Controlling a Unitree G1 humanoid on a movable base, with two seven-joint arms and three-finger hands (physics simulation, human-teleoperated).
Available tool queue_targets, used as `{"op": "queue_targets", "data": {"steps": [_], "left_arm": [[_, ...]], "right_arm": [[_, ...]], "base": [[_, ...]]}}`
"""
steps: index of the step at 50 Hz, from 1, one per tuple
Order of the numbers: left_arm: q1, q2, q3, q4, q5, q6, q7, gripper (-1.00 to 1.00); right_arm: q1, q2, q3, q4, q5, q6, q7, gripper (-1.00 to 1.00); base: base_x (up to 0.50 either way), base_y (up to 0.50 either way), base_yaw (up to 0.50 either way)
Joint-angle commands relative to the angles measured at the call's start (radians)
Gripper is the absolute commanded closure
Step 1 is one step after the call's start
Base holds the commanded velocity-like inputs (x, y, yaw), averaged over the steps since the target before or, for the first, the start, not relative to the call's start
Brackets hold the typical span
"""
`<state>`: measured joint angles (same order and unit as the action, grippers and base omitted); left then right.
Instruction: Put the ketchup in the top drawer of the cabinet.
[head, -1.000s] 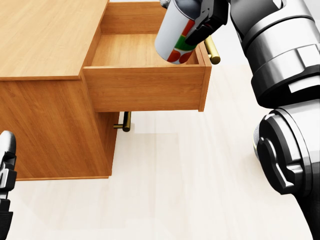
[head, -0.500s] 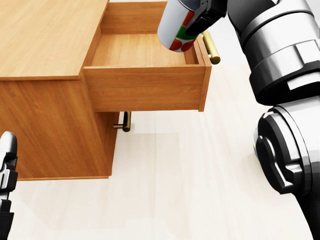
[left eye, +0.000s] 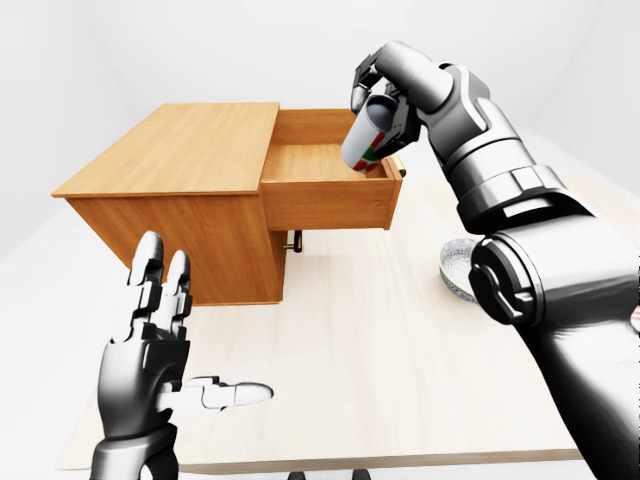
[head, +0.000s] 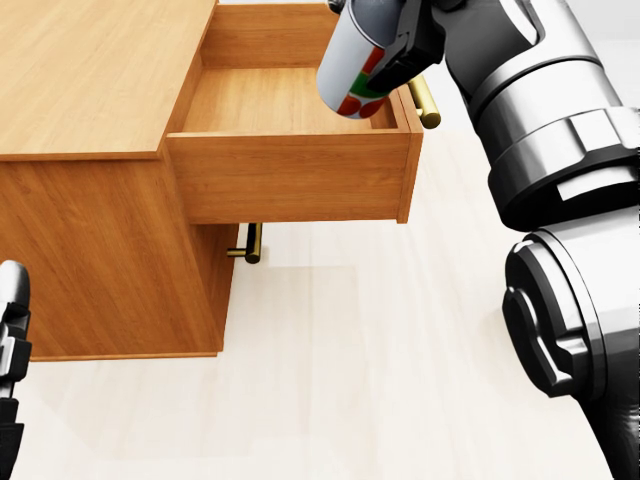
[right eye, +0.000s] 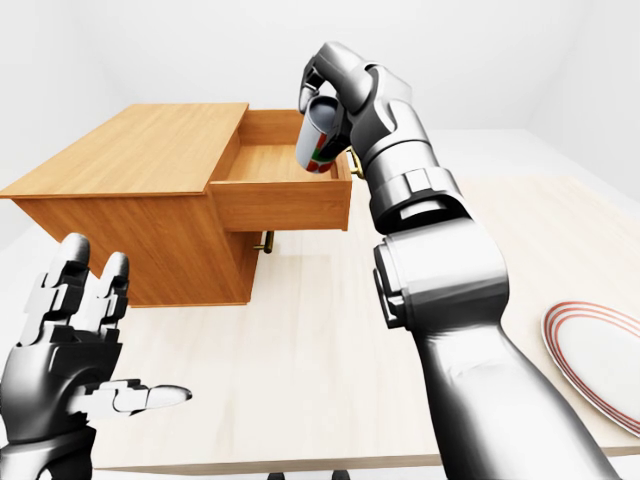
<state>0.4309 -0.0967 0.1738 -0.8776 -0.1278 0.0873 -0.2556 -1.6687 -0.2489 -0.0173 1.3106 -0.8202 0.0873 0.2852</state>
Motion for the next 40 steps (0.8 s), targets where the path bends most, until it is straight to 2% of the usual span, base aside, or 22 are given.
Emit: {"op": "queue_targets", "data": {"steps": [1, 29, 32, 33, 34, 35, 36, 40], "left_arm": [[-0.011, 0.002, -0.002, 0.016, 0.009, 0.0, 0.005, -1.0], [-0.001, -0.002, -0.002, 0.007, 0.006, 0.0, -0.002, -1.0], [0.0, -0.001, -0.007, 0.011, 0.009, 0.0, -0.001, -1.0], [0.003, 0.0, -0.008, 0.007, 0.008, 0.0, 0.0, -1.0], [0.004, 0.0, -0.007, 0.006, 0.007, 0.0, -0.001, -1.0], [0.004, 0.001, -0.007, 0.008, 0.007, 0.0, -0.002, -1.0], [0.001, 0.001, -0.008, 0.012, 0.01, 0.0, 0.0, -1.0], [0.007, 0.001, -0.017, 0.014, 0.015, 0.0, 0.002, -1.0]], "right_arm": [[0.037, 0.013, -0.013, 0.002, 0.031, 0.0, -0.055, 1.0], [0.06, 0.015, -0.007, 0.002, 0.037, 0.0, -0.05, 1.0], [0.061, 0.016, 0.0, 0.002, 0.032, 0.0, -0.017, 1.0], [0.06, 0.015, 0.0, -0.002, 0.03, 0.0, -0.022, 0.94], [0.055, 0.015, 0.0, -0.004, 0.03, 0.0, -0.019, 0.38], [0.051, 0.015, -0.002, -0.005, 0.031, 0.0, -0.018, -0.05], [0.049, 0.014, 0.01, -0.004, 0.017, 0.0, -0.018, -1.0], [0.039, 0.01, 0.006, -0.005, 0.009, 0.0, -0.016, -1.0]], "base": [[0.0, 0.0, 0.0], [0.0, 0.0, 0.0], [0.0, 0.0, 0.0], [0.0, 0.0, 0.0], [0.0, 0.0, 0.0], [0.0, 0.0, 0.0], [0.0, 0.0, 0.0], [0.0, 0.0, 0.0]]}}
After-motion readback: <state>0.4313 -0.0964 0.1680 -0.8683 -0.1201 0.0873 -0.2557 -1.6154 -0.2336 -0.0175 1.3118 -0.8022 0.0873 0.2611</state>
